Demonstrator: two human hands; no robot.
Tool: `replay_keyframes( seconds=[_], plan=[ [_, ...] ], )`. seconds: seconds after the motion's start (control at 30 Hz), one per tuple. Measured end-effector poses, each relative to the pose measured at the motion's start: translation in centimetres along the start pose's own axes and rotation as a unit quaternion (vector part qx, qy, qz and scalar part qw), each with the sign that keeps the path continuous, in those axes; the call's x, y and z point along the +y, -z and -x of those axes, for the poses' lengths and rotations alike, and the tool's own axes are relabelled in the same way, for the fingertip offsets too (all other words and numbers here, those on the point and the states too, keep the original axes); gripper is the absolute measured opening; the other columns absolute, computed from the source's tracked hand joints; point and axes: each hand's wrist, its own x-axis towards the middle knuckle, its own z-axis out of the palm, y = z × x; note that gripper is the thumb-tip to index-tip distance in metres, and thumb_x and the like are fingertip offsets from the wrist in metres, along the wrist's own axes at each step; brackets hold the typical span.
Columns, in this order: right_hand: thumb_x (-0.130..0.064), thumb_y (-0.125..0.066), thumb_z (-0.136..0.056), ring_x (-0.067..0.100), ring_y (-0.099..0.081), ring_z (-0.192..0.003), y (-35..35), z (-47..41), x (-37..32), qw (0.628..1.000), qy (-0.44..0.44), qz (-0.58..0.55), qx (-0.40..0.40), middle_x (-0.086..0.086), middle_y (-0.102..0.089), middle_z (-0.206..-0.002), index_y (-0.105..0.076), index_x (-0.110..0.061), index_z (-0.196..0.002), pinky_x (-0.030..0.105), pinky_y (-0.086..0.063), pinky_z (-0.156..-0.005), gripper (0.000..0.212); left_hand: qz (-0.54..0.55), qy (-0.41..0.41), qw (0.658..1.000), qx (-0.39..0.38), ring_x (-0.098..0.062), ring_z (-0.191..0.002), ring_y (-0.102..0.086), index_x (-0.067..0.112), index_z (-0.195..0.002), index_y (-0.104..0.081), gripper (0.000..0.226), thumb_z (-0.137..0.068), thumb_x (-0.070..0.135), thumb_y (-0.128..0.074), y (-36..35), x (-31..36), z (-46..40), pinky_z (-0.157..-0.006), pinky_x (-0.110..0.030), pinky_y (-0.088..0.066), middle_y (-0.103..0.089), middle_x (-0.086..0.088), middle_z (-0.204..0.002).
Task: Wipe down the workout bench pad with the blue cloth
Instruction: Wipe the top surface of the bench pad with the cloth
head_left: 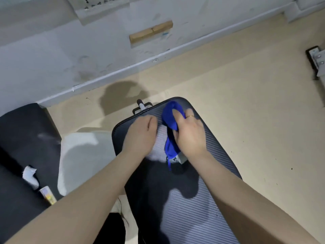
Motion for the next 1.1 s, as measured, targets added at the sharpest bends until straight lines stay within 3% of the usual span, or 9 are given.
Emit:
replay_keyframes(
  seconds=[0.07,0.17,0.43,0.63,0.77,0.87,0.93,1.0,1.1],
  plan=[
    [-0.011,-0.059,-0.078,0.036,-0.052,-0.086,-1.1,-2.3,0.9,0.996,-0.035,0.087,0.007,0.017,-0.054,-0.099,-0.057,-0.013,-0.114,0.043,-0.036,-0.09,0.037,-0.153,0.034,0.988,-0.008,-0.034,-0.135,-0.031,0.024,-0.143,-0.031,0.051,-0.095,0.031,-0.043,0.3,-2.7,-1.0,-0.109,-0.04,-0.027,-0.031,-0.016,-0.15],
    [-0.013,-0.067,-0.071,0.037,-0.051,-0.087,-2.7,-3.8,2.3,0.994,-0.05,0.088,0.038,0.019,-0.057,-0.094,-0.061,-0.01,-0.11,0.046,-0.04,-0.09,0.04,-0.255,0.08,0.961,-0.067,-0.049,-0.132,-0.029,0.039,-0.148,-0.001,0.067,-0.095,0.036,-0.043,0.2,-5.4,-2.1,-0.11,-0.051,-0.028,-0.008,-0.017,-0.156],
    [-0.006,-0.077,-0.051,0.036,-0.057,-0.062,-3.0,-0.6,1.4,0.987,0.104,0.1,-0.077,0.02,-0.059,-0.083,-0.065,-0.009,-0.108,0.031,-0.043,-0.051,0.058,-0.215,0.074,0.972,-0.056,-0.041,-0.123,-0.038,0.046,-0.146,-0.008,0.064,-0.094,0.037,-0.045,0.7,-6.3,-2.1,-0.092,-0.044,-0.043,-0.02,-0.007,-0.152],
    [-0.006,-0.054,-0.076,0.037,-0.051,-0.088,-2.2,-4.5,3.0,0.991,-0.117,0.058,-0.013,0.021,-0.051,-0.102,-0.051,-0.012,-0.125,0.039,-0.041,-0.071,0.049,-0.203,0.086,0.975,-0.029,-0.042,-0.128,-0.031,0.046,-0.146,-0.009,0.064,-0.096,0.03,-0.045,-0.3,-6.1,-2.0,-0.093,-0.044,-0.043,-0.016,-0.006,-0.154],
    [-0.005,-0.069,-0.062,0.036,-0.056,-0.073,-4.3,-0.9,-2.5,0.996,0.063,0.03,-0.056,0.019,-0.056,-0.088,-0.061,-0.013,-0.113,0.035,-0.044,-0.061,0.052,-0.179,0.078,0.98,-0.042,-0.043,-0.139,-0.018,0.042,-0.147,-0.008,0.062,-0.098,0.025,-0.04,-0.4,-6.6,-2.1,-0.113,-0.044,-0.025,-0.006,-0.007,-0.16],
    [-0.007,-0.055,-0.079,0.033,-0.052,-0.092,-4.0,-2.0,-3.4,0.984,0.137,0.074,-0.085,0.015,-0.053,-0.106,-0.05,-0.021,-0.128,0.038,-0.037,-0.077,0.051,-0.067,0.061,0.995,-0.043,-0.03,-0.145,-0.015,0.031,-0.148,-0.019,0.054,-0.099,0.014,-0.033,0.7,-7.2,-2.1,-0.116,-0.035,-0.018,-0.009,-0.003,-0.16],
    [-0.007,-0.049,-0.082,0.032,-0.048,-0.099,-3.4,-4.3,-2.2,0.995,0.023,0.094,-0.04,0.014,-0.051,-0.112,-0.049,-0.022,-0.126,0.038,-0.033,-0.079,0.047,0.087,0.092,0.991,-0.031,-0.018,-0.143,-0.024,0.022,-0.145,-0.033,0.048,-0.099,0.01,-0.031,1.9,-7.5,-2.3,-0.116,-0.028,-0.019,-0.025,0.002,-0.155],
    [-0.006,-0.048,-0.081,0.032,-0.046,-0.1,-3.5,-5.1,-2.3,0.991,-0.094,0.097,-0.003,0.014,-0.05,-0.114,-0.051,-0.02,-0.12,0.038,-0.032,-0.079,0.041,0.263,0.162,0.951,-0.013,-0.012,-0.127,-0.042,0.017,-0.135,-0.048,0.041,-0.097,0.009,-0.035,3.1,-8.1,-2.2,-0.106,-0.024,-0.03,-0.047,0.005,-0.14],
    [-0.005,-0.057,-0.073,0.035,-0.051,-0.091,-5.8,-2.5,-6.7,0.997,-0.046,0.061,-0.023,0.017,-0.053,-0.104,-0.056,-0.017,-0.115,0.039,-0.038,-0.072,0.044,0.42,0.246,0.874,0.009,-0.015,-0.11,-0.055,0.017,-0.124,-0.052,0.033,-0.094,0.009,-0.04,4.5,-9.7,-2.0,-0.094,-0.028,-0.042,-0.06,-0.003,-0.122]
  ],
)
